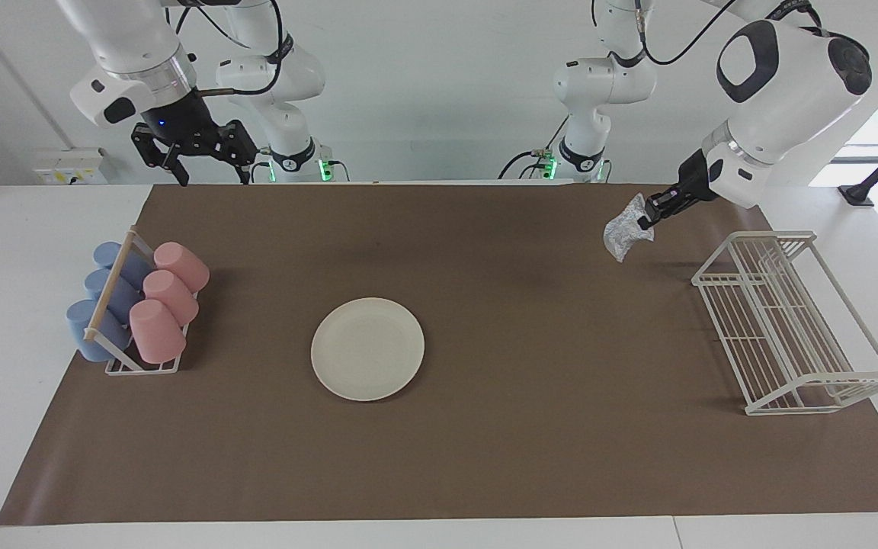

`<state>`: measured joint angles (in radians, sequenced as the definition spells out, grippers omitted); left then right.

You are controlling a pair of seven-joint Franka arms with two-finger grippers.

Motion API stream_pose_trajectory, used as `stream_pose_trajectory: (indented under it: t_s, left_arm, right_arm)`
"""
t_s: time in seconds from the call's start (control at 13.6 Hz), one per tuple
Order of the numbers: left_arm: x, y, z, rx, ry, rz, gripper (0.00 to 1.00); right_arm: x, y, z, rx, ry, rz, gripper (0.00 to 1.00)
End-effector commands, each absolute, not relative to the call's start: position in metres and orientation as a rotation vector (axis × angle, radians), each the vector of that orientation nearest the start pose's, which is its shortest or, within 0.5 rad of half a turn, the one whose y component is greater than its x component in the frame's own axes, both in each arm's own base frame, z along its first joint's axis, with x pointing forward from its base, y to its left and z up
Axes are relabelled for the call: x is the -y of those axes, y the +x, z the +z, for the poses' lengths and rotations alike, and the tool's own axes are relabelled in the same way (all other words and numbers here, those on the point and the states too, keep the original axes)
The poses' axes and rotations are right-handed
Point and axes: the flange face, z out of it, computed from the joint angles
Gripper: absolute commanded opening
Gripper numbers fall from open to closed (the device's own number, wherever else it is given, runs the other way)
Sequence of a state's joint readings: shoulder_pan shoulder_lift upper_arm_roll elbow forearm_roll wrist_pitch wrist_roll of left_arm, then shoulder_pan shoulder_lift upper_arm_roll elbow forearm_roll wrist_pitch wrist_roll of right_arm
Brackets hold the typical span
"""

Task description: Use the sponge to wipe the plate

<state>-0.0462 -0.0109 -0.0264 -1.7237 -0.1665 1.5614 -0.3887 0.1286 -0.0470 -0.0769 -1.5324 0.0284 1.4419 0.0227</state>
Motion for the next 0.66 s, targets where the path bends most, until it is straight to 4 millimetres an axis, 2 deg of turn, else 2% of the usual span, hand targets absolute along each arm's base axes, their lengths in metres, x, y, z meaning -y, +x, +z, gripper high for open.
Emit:
stream_pose_trajectory:
  t_s: [0.0,0.22,0.29,0.44,0.59]
  left_arm:
    - [0.053,0.549,0.570,0.470,-3.023,0.261,0.00]
    - [0.054,0.550,0.573,0.354,-2.790,0.154,0.00]
    - [0.053,0.550,0.573,0.323,-2.713,0.126,0.00]
    - [0.059,0.559,0.560,0.240,-2.548,0.094,0.00]
    - [0.055,0.573,0.540,0.186,-2.401,0.085,0.00]
  right_arm:
    - [-0.021,0.521,0.648,0.144,-3.140,0.029,1.00]
    - [-0.009,0.526,0.642,0.113,-3.140,0.046,1.00]
    - [0.007,0.528,0.638,0.092,-3.136,0.058,1.00]
    - [0.015,0.530,0.637,0.180,-3.131,0.044,1.00]
    - [0.019,0.529,0.634,0.164,-3.118,0.065,1.00]
